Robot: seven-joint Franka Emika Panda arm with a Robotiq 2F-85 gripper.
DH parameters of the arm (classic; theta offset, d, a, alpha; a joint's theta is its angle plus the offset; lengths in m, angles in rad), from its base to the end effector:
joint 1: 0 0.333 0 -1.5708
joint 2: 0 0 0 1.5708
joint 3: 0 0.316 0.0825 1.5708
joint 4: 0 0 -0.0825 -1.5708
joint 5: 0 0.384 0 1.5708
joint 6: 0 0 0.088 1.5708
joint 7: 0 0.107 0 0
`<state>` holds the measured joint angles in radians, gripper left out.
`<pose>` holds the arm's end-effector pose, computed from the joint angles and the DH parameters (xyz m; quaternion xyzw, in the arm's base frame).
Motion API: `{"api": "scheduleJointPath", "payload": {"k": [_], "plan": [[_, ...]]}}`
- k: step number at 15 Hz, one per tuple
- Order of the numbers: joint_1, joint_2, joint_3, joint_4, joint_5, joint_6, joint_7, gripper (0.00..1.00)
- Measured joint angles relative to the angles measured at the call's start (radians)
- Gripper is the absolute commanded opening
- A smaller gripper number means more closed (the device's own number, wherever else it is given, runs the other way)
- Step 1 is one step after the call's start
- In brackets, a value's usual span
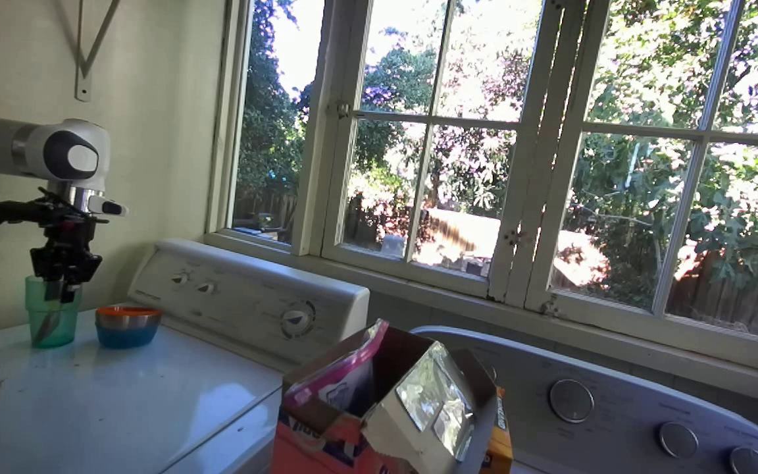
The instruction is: Move the cup to the left then put the orange box on the machine on the left.
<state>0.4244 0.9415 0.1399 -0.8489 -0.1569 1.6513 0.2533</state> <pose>0.6802 0.3598 0.3340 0.9875 0.1414 -0.0536 0.0443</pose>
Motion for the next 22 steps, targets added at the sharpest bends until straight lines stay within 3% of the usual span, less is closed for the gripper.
{"api": "scheduleJointPath", "payload": {"k": [4, 5, 10, 13, 22], "plan": [[0.001, 0.000, 0.000, -0.002, -0.004, -0.033, -0.006, 0.98], [0.001, -0.001, 0.000, -0.002, -0.006, -0.034, -0.009, 1.00], [0.003, -0.027, 0.000, -0.003, -0.008, -0.028, -0.010, 1.00], [0.005, -0.079, -0.010, -0.033, -0.010, -0.028, 0.061, 1.00], [-0.006, -0.372, -0.054, -0.380, 0.014, -0.186, 0.430, 1.00]]}}
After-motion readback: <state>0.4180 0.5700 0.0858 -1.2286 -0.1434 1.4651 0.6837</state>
